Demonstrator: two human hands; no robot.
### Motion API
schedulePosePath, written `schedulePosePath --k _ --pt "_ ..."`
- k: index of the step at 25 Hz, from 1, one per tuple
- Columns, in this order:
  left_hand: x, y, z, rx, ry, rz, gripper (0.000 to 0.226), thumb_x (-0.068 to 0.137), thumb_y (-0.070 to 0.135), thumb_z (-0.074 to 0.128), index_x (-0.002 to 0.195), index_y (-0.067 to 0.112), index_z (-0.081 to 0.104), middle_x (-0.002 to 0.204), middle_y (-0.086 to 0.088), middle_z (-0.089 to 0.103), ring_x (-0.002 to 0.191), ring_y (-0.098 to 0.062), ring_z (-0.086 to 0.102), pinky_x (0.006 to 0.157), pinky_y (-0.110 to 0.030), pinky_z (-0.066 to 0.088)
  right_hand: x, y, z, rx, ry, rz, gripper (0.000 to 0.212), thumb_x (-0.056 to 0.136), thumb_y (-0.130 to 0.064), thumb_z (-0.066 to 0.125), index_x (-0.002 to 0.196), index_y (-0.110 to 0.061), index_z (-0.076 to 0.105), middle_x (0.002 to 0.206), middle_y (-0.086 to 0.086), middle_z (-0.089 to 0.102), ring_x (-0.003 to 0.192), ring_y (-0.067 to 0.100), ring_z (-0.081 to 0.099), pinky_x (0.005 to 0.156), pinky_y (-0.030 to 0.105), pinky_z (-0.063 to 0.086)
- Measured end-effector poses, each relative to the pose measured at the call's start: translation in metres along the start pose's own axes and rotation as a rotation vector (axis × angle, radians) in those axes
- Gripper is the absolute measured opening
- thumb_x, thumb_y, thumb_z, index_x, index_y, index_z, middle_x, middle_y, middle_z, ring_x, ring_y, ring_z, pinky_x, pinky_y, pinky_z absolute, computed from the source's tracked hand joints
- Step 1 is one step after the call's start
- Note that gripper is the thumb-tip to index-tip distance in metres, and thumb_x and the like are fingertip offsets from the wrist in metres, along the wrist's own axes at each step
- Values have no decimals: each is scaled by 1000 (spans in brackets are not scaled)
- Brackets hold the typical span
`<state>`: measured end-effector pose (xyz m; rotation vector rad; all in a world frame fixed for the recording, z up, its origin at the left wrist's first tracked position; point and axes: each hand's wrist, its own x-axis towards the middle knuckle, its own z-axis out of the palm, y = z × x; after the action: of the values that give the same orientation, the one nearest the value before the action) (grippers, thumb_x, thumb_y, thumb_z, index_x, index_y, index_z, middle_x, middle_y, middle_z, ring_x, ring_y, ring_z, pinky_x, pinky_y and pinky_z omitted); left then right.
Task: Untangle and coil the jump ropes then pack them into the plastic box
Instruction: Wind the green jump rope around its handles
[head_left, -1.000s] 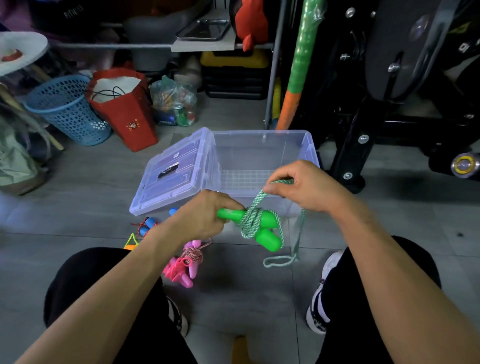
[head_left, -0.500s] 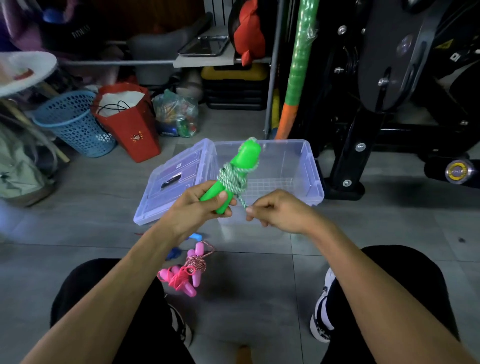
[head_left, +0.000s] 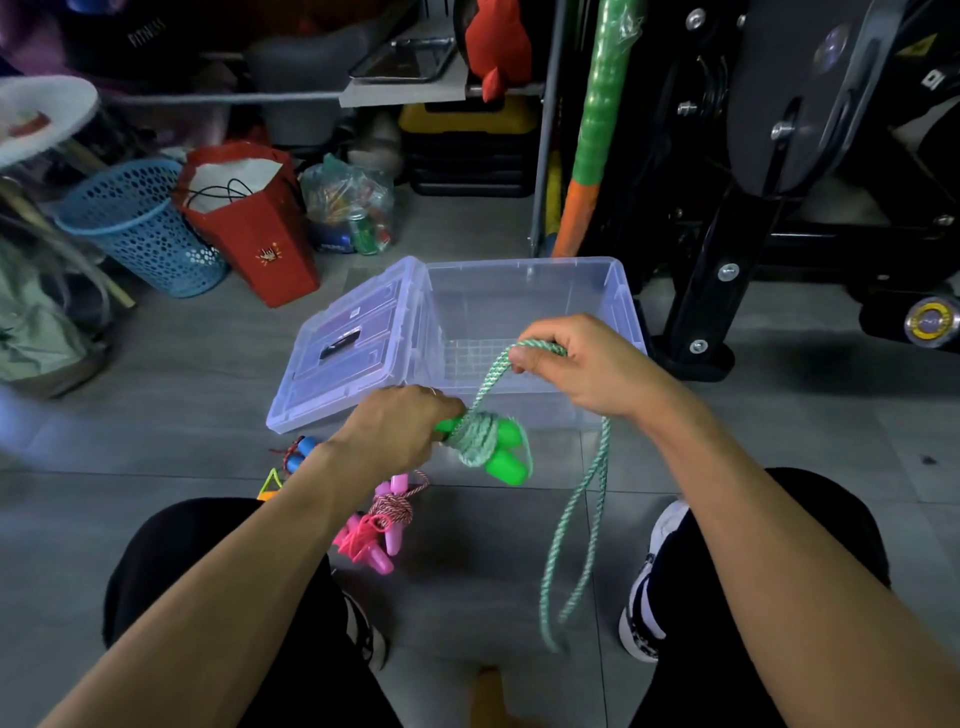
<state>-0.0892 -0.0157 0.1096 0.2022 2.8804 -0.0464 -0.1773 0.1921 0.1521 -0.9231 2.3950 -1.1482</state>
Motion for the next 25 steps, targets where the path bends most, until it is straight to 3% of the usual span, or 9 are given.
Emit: schedulePosePath --k 2,4,8,10,13,17,19,22,25 --pt "-6 -6 5 -213 -9 186 28 80 18 62 106 29 61 103 7 65 100 -20 61 77 -29 46 6 12 -4 -32 14 12 20 96 -32 58 82 -22 69 81 3 71 74 23 62 71 38 49" --pt "-14 -14 3 -612 -5 272 28 79 14 66 102 30 64 93 7 69 88 -17 65 75 -28 50 8 25 -12 -14 29 51 19 95 -32 59 83 -22 70 79 6 70 70 23 61 69 39 49" --pt "-28 -19 -10 -1331 4 125 33 78 4 69 93 33 75 91 3 73 85 -7 64 79 -23 54 1 44 -18 51 30 109 28 94 -39 59 81 -18 72 59 -5 54 54 0 47 58 22 40" --pt "-31 -22 -10 -1534 46 118 28 76 9 69 98 25 76 94 -2 73 88 -13 67 79 -24 53 -5 43 -15 58 -3 122 32 96 -41 55 81 -18 72 62 -1 52 54 -2 46 56 14 38" --pt "-29 -20 -8 -1817 115 -10 30 83 26 73 106 9 66 94 -10 71 80 -24 67 75 -31 56 -14 30 3 4 -101 143 34 98 -38 52 80 -16 70 58 -12 52 51 -1 45 51 10 33" --pt "-9 -8 -2 -1512 212 -414 15 98 15 55 92 2 59 77 -7 69 60 -23 60 57 -25 56 -18 7 41 -168 -187 24 35 97 -37 53 77 -12 66 62 -3 56 58 6 48 57 21 37" --pt "-1 -6 8 -1153 162 -494 15 95 16 59 87 4 58 82 -15 69 59 -26 64 58 -31 56 -19 -1 42 -199 -158 -33 37 96 -36 54 79 -5 63 67 6 57 65 18 50 64 33 39" --pt "1 -1 14 -405 71 -398 19 90 26 60 102 10 60 95 -19 67 88 -39 63 69 -38 47 -22 -6 22 -130 -74 -47 32 96 -33 57 81 -5 63 67 2 56 62 15 47 60 30 37" --pt "3 6 10 -126 30 -155 30 90 28 58 119 27 57 110 -9 65 105 -34 59 78 -38 47 -21 1 6 -94 -32 -1 26 96 -34 58 84 -12 66 72 -3 62 67 13 55 61 26 40"
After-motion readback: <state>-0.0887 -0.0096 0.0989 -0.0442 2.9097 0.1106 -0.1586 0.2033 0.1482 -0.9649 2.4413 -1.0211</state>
